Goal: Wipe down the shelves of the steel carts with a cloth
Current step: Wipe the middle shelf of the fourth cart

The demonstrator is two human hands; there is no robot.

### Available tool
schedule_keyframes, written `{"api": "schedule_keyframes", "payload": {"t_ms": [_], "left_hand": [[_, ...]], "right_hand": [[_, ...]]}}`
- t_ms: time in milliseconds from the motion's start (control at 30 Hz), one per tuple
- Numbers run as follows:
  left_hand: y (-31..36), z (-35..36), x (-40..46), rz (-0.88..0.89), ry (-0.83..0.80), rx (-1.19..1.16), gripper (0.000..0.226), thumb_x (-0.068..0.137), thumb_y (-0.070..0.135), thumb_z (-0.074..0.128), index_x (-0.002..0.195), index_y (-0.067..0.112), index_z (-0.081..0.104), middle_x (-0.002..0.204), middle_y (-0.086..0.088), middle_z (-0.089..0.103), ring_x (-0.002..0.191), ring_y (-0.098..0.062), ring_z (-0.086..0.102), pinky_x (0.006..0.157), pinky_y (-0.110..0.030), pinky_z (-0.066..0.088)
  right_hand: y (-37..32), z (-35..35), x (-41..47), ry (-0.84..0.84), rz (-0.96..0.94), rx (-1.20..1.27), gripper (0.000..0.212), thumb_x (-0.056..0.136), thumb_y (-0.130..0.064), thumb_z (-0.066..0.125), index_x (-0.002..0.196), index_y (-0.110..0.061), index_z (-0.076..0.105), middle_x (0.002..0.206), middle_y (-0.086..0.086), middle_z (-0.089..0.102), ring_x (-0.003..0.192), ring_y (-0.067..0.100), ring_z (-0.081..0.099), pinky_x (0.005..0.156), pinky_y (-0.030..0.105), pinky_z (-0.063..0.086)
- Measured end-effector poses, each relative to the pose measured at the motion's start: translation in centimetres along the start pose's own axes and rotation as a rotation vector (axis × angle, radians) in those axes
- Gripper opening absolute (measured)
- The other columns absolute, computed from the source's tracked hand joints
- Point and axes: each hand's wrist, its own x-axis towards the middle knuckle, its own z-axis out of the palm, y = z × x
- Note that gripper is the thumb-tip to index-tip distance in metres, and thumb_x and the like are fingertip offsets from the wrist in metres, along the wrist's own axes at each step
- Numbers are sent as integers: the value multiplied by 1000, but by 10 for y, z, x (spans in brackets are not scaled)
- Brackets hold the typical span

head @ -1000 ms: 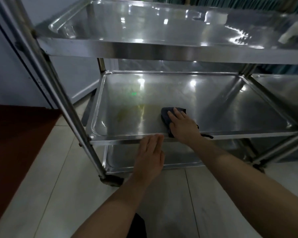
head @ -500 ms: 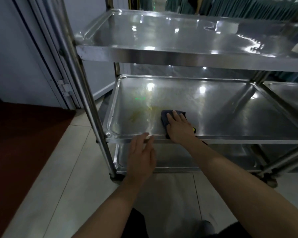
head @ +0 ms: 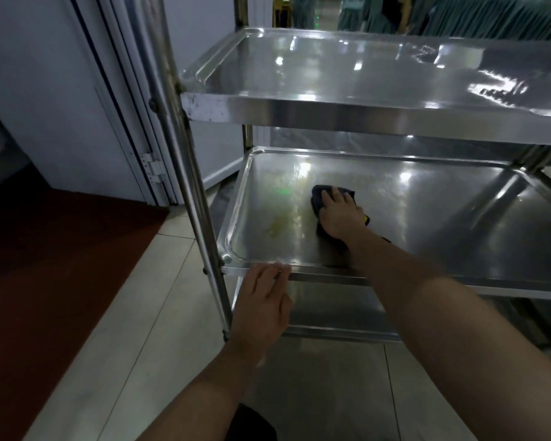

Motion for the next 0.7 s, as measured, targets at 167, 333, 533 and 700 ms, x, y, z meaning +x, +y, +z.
{"api": "schedule_keyframes", "payload": {"t_ms": [167, 333, 533, 700], "left_hand": [[-2, 1, 0, 3, -11, -20, 45, 103, 20, 41, 140, 6, 60, 139, -12, 59, 126, -35, 52, 115, -42, 38], [0, -15, 8, 6, -56, -117, 43, 99, 14, 45, 139, 6, 60, 136, -11, 58, 122, -31, 52, 108, -42, 43], [-24, -37, 6, -130, 6, -128, 36, 97, 5, 52, 130, 2, 62, 133, -14, 54, 124, -32, 49, 106, -42, 46], [-38, -33, -7, -150, 7, -142, 29, 98, 4, 51, 123, 0, 65, 122, -13, 58, 117, -33, 53, 103, -44, 47]], "right_hand": [[-1, 7, -27, 37, -28, -5, 58, 105, -39, 26, 160, -24, 13, 169, 3, 4, 153, 32, 7, 117, 56, 21], [-7, 24, -90, 92, -71, -67, 56, 105, -40, 27, 159, -24, 18, 168, 2, 8, 152, 30, 11, 116, 52, 26], [-18, 34, -117, 135, -8, -81, 60, 105, -43, 29, 160, -22, 18, 168, 3, 9, 152, 32, 12, 116, 51, 26], [-41, 38, -109, 120, -60, -83, 62, 105, -43, 26, 160, -19, 14, 168, 3, 8, 152, 32, 11, 118, 50, 24]]}}
